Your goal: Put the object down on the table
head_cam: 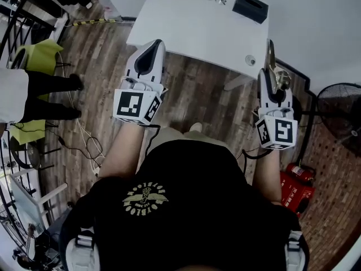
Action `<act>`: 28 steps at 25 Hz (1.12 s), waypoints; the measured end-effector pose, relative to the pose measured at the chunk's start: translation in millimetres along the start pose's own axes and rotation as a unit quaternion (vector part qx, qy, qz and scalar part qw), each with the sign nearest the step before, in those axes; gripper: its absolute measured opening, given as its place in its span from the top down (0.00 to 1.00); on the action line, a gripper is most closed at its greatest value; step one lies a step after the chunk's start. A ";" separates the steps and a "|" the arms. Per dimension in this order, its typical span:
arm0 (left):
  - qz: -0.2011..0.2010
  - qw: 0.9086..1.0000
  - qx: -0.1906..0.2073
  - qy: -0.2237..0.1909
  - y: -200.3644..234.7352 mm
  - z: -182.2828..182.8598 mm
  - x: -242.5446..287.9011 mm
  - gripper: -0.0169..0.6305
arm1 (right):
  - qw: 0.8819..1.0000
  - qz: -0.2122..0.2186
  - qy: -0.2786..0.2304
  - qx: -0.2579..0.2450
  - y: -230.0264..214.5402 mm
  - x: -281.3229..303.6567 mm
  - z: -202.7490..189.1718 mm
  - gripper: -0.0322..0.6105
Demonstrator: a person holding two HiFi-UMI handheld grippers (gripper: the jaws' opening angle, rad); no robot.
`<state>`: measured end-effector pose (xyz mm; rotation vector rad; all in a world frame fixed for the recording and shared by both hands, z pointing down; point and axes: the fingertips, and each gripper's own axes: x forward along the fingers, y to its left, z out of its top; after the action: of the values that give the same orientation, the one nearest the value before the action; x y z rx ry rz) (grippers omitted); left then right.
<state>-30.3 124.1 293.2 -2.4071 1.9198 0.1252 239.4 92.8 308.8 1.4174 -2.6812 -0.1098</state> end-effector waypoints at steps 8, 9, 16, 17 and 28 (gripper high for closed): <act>0.014 1.000 0.002 0.008 -2.3 -6.0 11.8 0.96 | 1.000 0.007 0.003 0.001 -16.2 13.2 -2.3 0.80; 0.016 1.000 0.002 0.010 -1.3 -6.4 11.3 0.96 | 1.000 0.008 0.003 0.001 -15.9 14.8 -1.8 0.80; 0.017 1.000 0.006 0.015 10.4 -11.7 14.8 0.96 | 1.000 0.007 0.000 0.004 -11.8 30.5 -2.8 0.80; 0.016 1.000 0.006 0.016 11.8 -12.9 17.4 0.96 | 1.000 0.005 0.000 0.004 -12.6 33.1 -3.9 0.80; 0.002 1.000 0.004 0.024 29.8 -22.1 49.7 0.96 | 1.000 -0.003 0.005 0.009 -16.9 65.8 -7.8 0.80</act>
<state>-47.8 67.1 310.3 -2.4216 1.9416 0.0603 217.4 28.8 318.7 1.4261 -2.6774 -0.0774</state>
